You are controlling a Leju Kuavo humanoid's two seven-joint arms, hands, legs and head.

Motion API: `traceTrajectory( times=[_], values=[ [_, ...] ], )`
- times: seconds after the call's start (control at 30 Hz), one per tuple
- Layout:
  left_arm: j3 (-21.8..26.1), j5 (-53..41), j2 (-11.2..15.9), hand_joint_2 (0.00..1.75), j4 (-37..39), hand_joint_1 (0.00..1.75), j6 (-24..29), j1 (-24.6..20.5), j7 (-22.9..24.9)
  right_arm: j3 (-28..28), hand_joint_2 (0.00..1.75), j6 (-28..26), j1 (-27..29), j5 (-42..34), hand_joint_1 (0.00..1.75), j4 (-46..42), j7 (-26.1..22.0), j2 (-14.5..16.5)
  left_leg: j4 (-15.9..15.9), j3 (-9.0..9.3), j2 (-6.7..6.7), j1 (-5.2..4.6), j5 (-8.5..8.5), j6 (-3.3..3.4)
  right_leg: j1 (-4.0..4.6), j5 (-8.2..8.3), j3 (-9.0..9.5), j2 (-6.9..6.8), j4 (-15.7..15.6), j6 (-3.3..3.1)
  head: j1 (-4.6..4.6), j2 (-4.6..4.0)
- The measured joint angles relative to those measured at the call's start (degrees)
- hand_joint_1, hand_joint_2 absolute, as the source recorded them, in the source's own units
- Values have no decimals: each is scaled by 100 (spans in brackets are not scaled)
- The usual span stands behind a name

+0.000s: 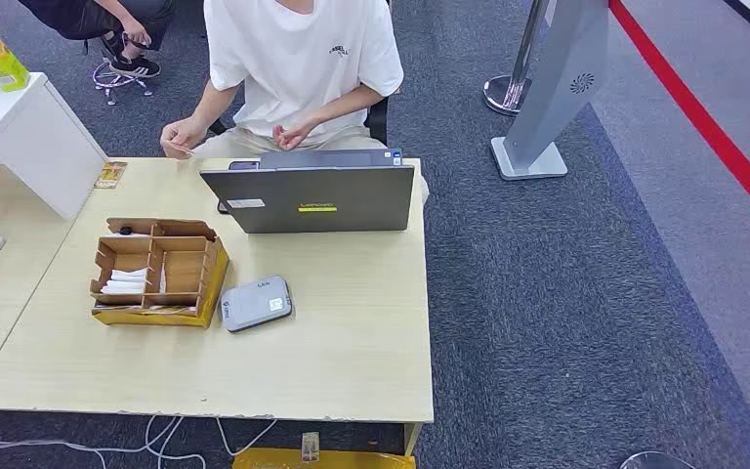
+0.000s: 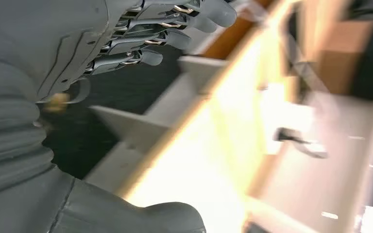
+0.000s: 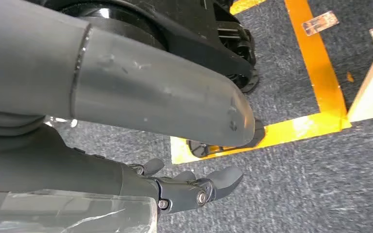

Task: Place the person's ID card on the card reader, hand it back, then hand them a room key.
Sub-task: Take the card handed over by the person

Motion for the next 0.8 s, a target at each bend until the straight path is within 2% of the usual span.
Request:
traceTrajectory(
  times=[0.17, 0.33, 0.6, 0.8],
  values=[
    [241, 229, 147, 175, -599, 0, -501, -161, -160, -108, 175, -48, -25, 163, 0, 37, 154, 20, 0, 0, 0, 0, 1, 0, 0, 0, -1, -1, 0, 0, -1, 0],
    [231, 187, 24, 175, -1472, 0, -632, -273, -244, -161, 175, -102, -52, 279, 0, 68, 271, 40, 2, 1, 5, 1, 2, 0, -1, 2, -2, 3, -1, -1, 2, 0],
    [-579, -403, -3, 175, -2298, 0, 172, -220, -268, -195, 175, -107, -75, 383, 0, 86, 336, 53, 4, 2, 6, -1, 5, 0, -1, 5, -1, 3, -1, -2, 5, 0],
    [-1365, -1178, 138, 175, -2519, 0, 845, -279, -124, -196, 175, -110, -87, 449, 0, 102, 380, 55, 4, 5, 7, 0, 10, -7, -1, 7, -10, 4, -1, -6, 4, 0]
  ],
)
